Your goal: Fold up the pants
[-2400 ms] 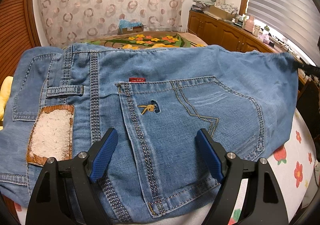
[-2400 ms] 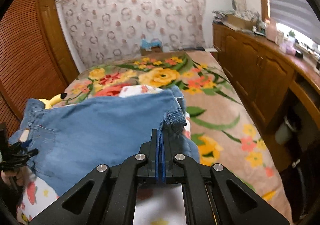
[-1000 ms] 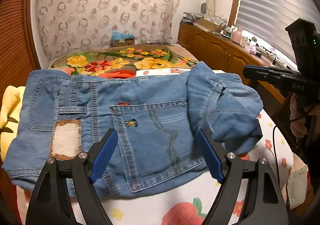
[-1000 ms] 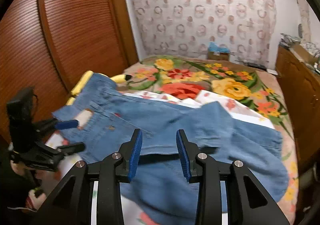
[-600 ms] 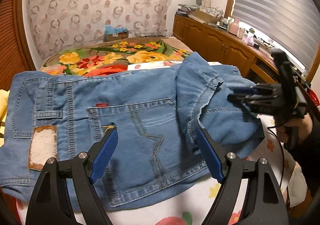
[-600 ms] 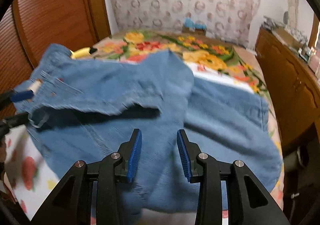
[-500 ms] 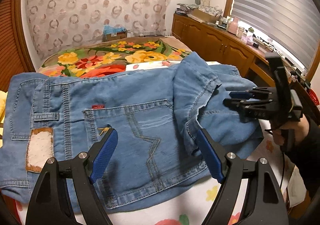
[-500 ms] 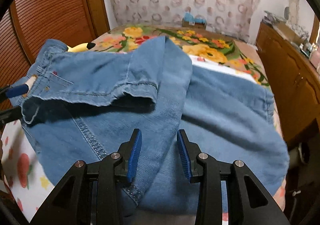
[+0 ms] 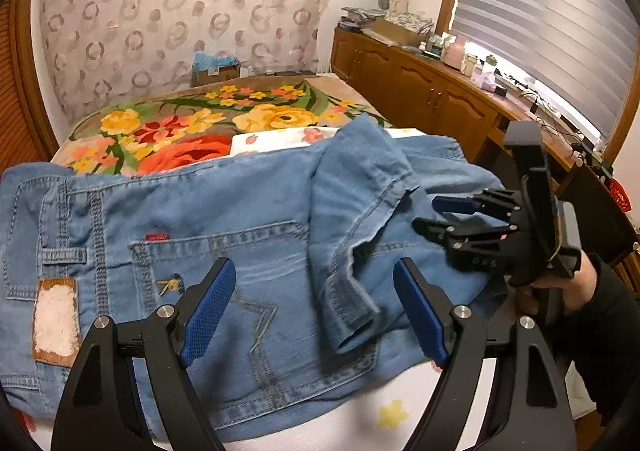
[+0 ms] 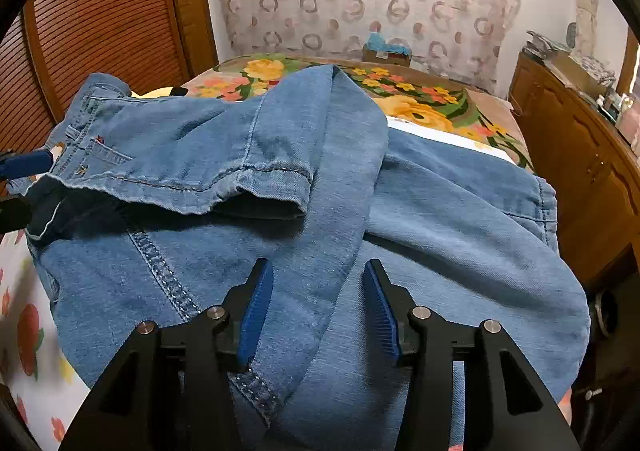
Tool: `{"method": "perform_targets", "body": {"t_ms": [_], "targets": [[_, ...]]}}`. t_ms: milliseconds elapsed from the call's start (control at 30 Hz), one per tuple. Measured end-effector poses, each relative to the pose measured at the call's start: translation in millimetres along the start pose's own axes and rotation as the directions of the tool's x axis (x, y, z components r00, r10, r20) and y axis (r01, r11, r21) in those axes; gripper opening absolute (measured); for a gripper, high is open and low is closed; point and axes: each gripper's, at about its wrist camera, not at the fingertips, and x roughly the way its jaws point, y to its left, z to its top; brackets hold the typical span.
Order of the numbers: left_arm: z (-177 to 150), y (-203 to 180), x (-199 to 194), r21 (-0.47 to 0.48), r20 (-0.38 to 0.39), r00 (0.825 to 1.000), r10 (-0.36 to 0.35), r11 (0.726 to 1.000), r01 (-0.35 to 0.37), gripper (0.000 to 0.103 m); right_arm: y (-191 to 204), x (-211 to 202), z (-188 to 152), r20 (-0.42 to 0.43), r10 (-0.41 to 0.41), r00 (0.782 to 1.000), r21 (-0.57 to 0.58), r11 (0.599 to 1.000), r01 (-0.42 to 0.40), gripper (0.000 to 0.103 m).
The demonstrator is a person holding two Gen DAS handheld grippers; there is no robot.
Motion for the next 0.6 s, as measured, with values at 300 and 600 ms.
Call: {"method": "perform_targets", "body": {"t_ms": [300, 600], "targets": [[-6, -10, 23, 0.032, -0.053, 0.999, 0.004, 0.999, -0.002, 0.071, 1, -33, -3, -0.001, -0.005, 1.0, 0.007, 1.0, 0.005, 0.055], [-16, -9, 35, 0.04, -0.079, 0.997, -0.002, 0.999, 0.005, 0.036, 0, -36, -3, -0.002, -0.002, 1.0, 0.009, 1.0, 0.002, 0.056]]}}
